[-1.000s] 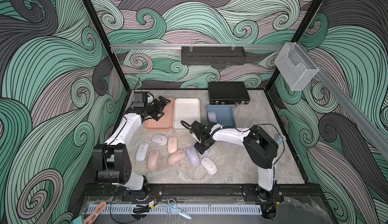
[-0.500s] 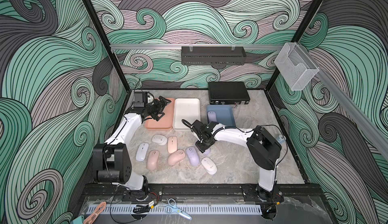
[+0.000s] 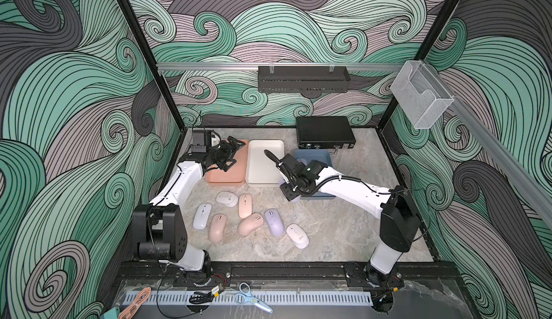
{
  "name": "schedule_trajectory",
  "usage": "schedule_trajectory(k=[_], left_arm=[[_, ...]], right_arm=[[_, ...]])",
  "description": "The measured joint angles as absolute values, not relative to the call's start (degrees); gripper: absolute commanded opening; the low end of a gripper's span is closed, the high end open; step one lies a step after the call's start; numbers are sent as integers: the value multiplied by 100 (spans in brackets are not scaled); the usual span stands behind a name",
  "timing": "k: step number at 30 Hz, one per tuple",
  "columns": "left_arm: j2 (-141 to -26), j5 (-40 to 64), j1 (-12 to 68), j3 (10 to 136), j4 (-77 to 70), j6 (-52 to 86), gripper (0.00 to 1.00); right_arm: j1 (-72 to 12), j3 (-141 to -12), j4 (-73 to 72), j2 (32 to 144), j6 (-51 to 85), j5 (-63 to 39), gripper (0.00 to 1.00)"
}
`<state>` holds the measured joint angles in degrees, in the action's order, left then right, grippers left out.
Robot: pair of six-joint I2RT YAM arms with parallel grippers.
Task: Place the mice by color into the storage box
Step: Pick up the mouse from the center of the board, then place the mouse in the storage box.
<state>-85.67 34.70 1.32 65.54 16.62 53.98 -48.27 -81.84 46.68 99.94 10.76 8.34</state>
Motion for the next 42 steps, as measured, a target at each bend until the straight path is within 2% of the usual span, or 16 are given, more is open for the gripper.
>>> schedule_trajectory(k=[8, 14, 26, 42], left_arm=[[-8569, 3496, 268, 6554, 1664, 5332, 95], [-8663, 3454, 742, 6672, 1828, 5140, 95], [-8687, 3503, 1562, 6836, 1767, 4888, 95], [-8350, 3234, 1638, 6768, 1697, 4676, 95]], right_arm=[[-4313, -8228, 4928, 9815, 1076, 926, 57], [-3986, -8291, 5155, 9655, 1153, 1076, 57], [-2665, -8523, 5347, 9741, 1361, 1194, 57], [-2311, -9795, 5078, 12101, 1413, 790, 57]])
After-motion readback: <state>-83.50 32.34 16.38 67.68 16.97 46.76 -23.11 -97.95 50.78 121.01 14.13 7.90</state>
